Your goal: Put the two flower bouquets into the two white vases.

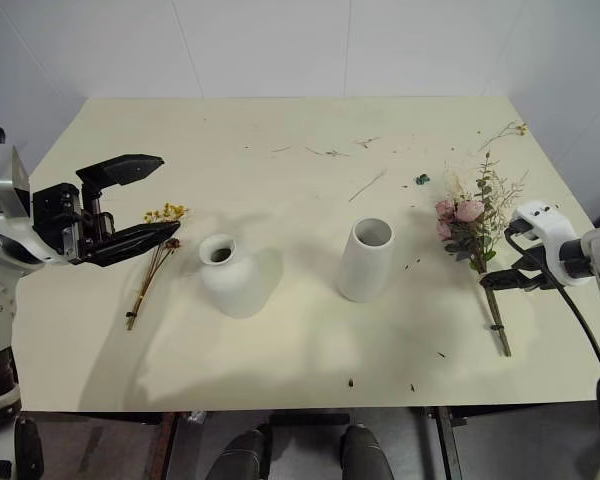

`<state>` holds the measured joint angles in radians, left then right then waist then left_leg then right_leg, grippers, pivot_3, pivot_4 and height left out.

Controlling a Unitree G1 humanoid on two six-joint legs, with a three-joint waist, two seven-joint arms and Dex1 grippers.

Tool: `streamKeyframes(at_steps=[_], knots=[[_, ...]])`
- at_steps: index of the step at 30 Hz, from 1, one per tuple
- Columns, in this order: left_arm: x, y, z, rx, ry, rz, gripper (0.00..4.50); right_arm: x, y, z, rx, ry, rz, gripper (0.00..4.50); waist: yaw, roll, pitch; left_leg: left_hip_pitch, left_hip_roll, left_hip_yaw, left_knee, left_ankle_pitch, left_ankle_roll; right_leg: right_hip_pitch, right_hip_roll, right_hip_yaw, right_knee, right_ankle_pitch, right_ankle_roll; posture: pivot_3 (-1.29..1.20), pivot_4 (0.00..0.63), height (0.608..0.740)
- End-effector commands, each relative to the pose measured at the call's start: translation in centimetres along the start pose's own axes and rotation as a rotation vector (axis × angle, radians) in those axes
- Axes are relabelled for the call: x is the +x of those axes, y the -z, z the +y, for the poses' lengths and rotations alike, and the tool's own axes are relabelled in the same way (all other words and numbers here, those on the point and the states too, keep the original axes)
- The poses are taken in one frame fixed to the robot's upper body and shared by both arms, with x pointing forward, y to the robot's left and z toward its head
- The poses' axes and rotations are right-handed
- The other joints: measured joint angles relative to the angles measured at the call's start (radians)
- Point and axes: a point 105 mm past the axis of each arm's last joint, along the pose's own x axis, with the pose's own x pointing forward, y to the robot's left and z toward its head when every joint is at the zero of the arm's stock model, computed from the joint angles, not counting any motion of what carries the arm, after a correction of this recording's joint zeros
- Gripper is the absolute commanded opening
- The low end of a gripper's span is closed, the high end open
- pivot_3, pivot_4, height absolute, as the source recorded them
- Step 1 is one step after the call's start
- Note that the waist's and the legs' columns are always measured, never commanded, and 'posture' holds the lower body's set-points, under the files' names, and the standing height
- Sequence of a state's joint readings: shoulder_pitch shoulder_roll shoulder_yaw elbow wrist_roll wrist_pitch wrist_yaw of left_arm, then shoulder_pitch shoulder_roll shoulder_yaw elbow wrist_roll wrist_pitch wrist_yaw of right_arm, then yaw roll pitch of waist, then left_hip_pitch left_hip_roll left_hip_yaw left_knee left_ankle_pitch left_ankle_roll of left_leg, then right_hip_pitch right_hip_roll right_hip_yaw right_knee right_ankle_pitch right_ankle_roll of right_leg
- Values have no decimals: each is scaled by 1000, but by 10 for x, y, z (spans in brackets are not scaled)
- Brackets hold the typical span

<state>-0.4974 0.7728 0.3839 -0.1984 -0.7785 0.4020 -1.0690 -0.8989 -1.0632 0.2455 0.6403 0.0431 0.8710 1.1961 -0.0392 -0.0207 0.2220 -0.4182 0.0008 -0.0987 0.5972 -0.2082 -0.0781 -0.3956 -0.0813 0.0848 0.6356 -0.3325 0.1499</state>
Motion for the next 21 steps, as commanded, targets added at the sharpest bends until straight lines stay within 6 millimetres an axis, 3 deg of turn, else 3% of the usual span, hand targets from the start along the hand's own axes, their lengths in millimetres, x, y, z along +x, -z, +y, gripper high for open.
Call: streamKeyframes(at_steps=[1,8,13,19,21], knots=[[-2,-16,-4,43,-20,-24,4500,1,-2,-3,29,9,2,4074,0,0,0,0,0,0,1,0,0,0,0,0,1,0,0,0,150,740],[-4,-18,-2,44,-41,-20,4500,5,-11,-6,46,18,-22,1931,-8,0,0,0,0,0,4,0,0,0,0,1,3,0,0,0,150,740],[-2,-17,1,40,-45,-37,4500,-2,-15,-15,40,56,-59,148,-13,0,0,0,-1,0,4,0,0,1,0,1,2,1,1,0,150,740],[4,-9,7,13,-50,-69,4500,-36,-59,-29,40,154,-408,36,-14,0,0,0,-1,0,4,0,0,1,0,1,3,1,1,0,150,740],[7,-8,12,13,-48,-77,4500,-59,-91,-24,-13,168,-661,36,-14,0,0,0,-1,0,5,0,0,1,0,1,3,1,1,0,150,740]])
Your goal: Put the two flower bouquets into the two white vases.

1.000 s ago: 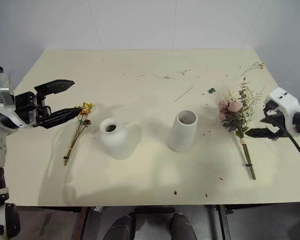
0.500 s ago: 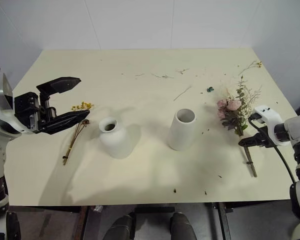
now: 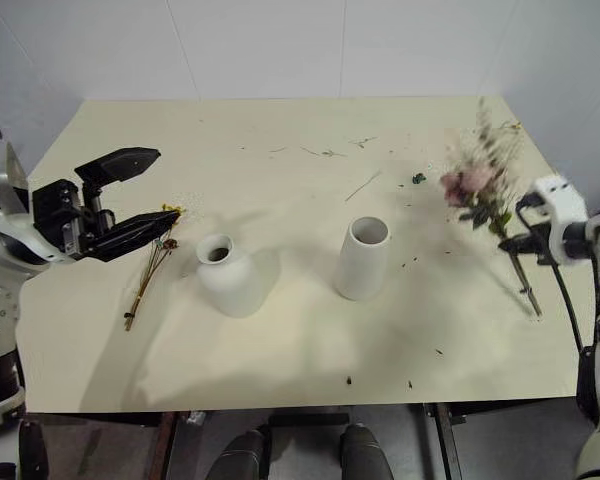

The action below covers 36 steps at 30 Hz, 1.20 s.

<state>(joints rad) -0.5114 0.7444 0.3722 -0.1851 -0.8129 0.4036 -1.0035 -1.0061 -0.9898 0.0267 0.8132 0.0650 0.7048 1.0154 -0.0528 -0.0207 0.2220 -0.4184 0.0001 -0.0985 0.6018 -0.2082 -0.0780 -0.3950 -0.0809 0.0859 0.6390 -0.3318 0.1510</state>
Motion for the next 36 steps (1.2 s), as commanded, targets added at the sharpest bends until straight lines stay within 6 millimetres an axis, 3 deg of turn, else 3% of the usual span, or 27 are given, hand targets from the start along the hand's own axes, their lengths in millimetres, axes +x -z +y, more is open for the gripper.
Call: streamKeyframes(at_steps=[1,4,7,9,14,16,27,36], knots=[[5,-7,7,47,6,-24,4500,-36,-77,4,-75,32,-484,36,-2,0,0,0,0,0,0,0,0,0,0,0,0,0,0,0,150,740],[7,-7,11,45,18,-28,4500,-61,-110,17,-98,29,-768,36,-7,0,0,0,0,1,1,0,0,0,1,1,2,0,0,0,150,740],[10,-7,14,43,31,-32,4500,-87,-132,46,-43,-67,-1028,36,-4,0,0,1,1,0,0,0,0,0,1,1,3,0,0,0,150,740],[11,-5,16,27,41,-30,4500,-107,-146,75,7,-188,-1199,36,-3,0,0,0,1,0,2,0,0,0,1,1,4,0,0,0,150,740],[10,6,19,-9,61,1,4500,-101,-135,136,1,-437,-1154,36,1,-1,0,0,1,-2,4,0,0,0,1,1,6,0,1,0,150,740],[9,10,19,-21,75,17,4500,-95,-128,151,-23,-483,-1115,36,2,-1,0,0,1,-2,4,0,1,1,1,1,6,0,1,0,150,740],[14,23,13,-30,153,81,4500,-78,-112,167,-18,-520,-1083,36,0,-1,0,0,0,-2,7,1,2,1,1,1,7,1,1,0,150,740],[18,23,14,-27,170,78,4500,-93,-129,162,-67,-473,-1172,36,-1,-1,0,0,0,-2,7,1,2,1,1,1,7,1,1,0,150,740]])
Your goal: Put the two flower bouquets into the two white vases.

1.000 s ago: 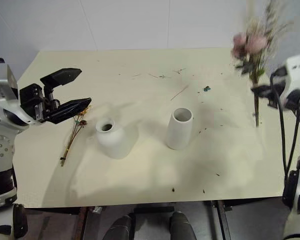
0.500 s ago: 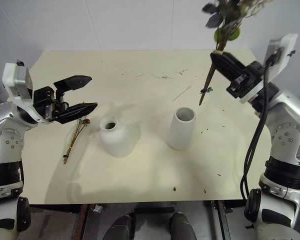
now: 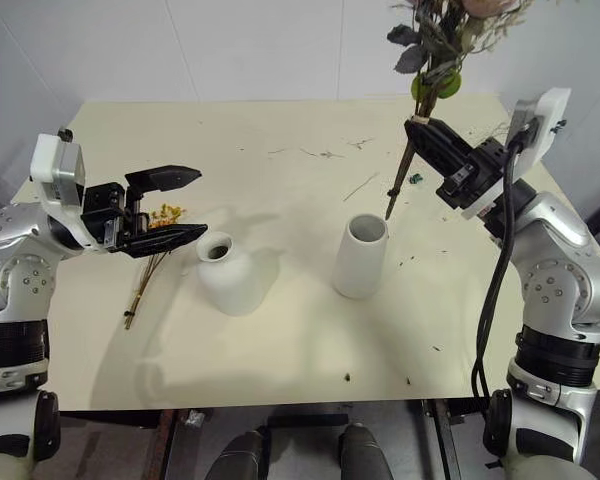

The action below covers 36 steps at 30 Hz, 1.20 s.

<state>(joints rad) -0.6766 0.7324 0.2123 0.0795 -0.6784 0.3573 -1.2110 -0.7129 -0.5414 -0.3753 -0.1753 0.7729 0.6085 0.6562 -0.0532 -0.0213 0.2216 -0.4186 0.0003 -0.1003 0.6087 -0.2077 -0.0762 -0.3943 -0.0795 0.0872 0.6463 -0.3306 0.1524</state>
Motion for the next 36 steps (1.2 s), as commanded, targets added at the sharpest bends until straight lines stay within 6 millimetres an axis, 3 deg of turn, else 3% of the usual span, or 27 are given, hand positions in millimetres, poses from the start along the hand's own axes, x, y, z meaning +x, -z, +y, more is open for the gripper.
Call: streamKeyframes(at_steps=[1,9,17,23,27,36], knots=[[3,-9,1,50,14,-10,4500,3,-30,5,-75,-26,-73,36,0,0,0,0,0,0,0,0,0,0,0,0,0,0,0,0,150,740],[6,-7,4,50,21,-15,4500,4,-24,33,8,-122,-32,36,0,0,0,0,0,0,-1,0,0,0,0,0,-1,0,0,0,150,740],[7,-8,4,51,22,-22,4500,1,9,39,89,-107,16,36,0,0,0,0,0,0,0,0,0,0,0,0,0,0,0,0,150,740],[3,-11,6,65,-4,-18,4500,-13,47,34,10,-75,112,36,1,0,0,-1,0,0,-1,0,1,0,0,0,-1,0,0,0,150,740],[-4,-13,7,78,-36,-2,4500,-25,55,42,-22,-142,158,1281,1,0,0,-1,0,0,0,0,1,0,0,0,-1,0,0,0,150,740],[-50,-7,25,102,-237,192,4500,-51,23,7,-203,-95,221,4262,1,-1,0,0,0,0,0,0,1,0,0,0,-1,0,0,0,150,740]])
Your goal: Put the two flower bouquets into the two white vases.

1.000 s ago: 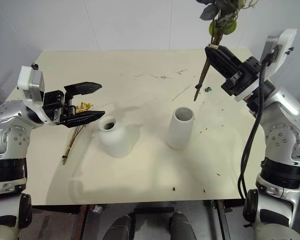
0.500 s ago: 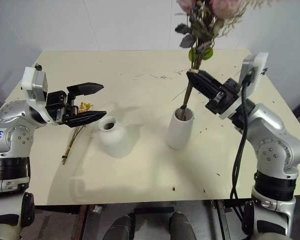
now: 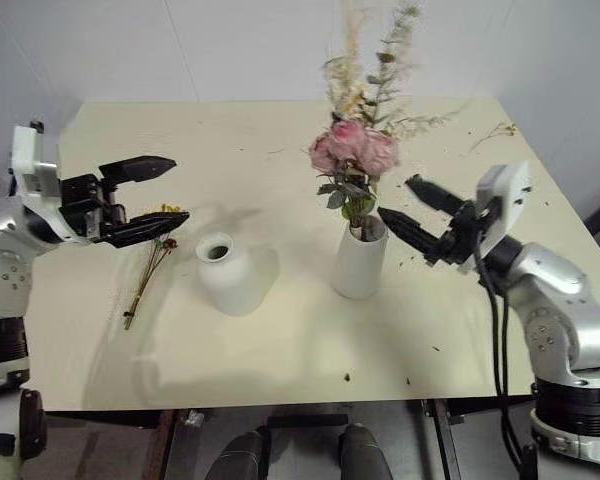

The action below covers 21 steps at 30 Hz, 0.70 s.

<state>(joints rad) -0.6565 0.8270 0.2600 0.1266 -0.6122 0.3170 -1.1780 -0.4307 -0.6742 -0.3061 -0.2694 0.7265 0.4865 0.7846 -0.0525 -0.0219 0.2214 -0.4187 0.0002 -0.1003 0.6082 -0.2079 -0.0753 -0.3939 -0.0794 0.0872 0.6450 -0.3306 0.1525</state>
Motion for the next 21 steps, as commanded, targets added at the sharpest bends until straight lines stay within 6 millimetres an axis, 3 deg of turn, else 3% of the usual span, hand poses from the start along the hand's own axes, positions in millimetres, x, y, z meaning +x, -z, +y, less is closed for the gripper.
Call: streamKeyframes(at_steps=[1,4,6,8,12,16,21], knots=[[-27,4,15,25,-122,135,4500,-16,-21,-13,-128,-20,25,4436,0,0,0,0,0,0,0,0,0,0,0,0,0,0,0,0,150,740],[-46,24,24,-36,-202,328,4500,-24,-29,-22,-184,-43,67,4436,-2,0,0,0,0,0,-1,0,0,0,0,0,-1,0,0,0,150,740],[-81,58,40,-116,-368,661,4500,-26,-38,-23,-192,-94,105,4436,-3,0,0,1,0,0,-2,0,0,0,0,0,-1,0,0,0,150,740],[-97,63,49,-204,-486,710,4500,-29,-44,-14,-176,-199,156,4436,-4,1,1,2,0,1,-4,0,1,0,0,1,-1,0,0,0,150,740],[-103,79,45,-244,-483,785,4500,-32,-34,3,-235,-375,288,4436,-2,0,0,2,0,1,-7,0,1,0,0,0,-2,-2,-2,0,150,740],[-106,98,36,-364,-537,881,4500,-20,-44,17,-177,-449,217,4436,-2,-1,0,1,0,1,-7,0,1,-1,0,1,-2,-2,-1,0,150,740],[-88,117,27,-447,-559,942,4500,-1,-42,26,-186,-460,137,4436,-1,-1,0,1,0,1,-6,0,1,-1,0,0,-1,-2,-1,0,150,740]])
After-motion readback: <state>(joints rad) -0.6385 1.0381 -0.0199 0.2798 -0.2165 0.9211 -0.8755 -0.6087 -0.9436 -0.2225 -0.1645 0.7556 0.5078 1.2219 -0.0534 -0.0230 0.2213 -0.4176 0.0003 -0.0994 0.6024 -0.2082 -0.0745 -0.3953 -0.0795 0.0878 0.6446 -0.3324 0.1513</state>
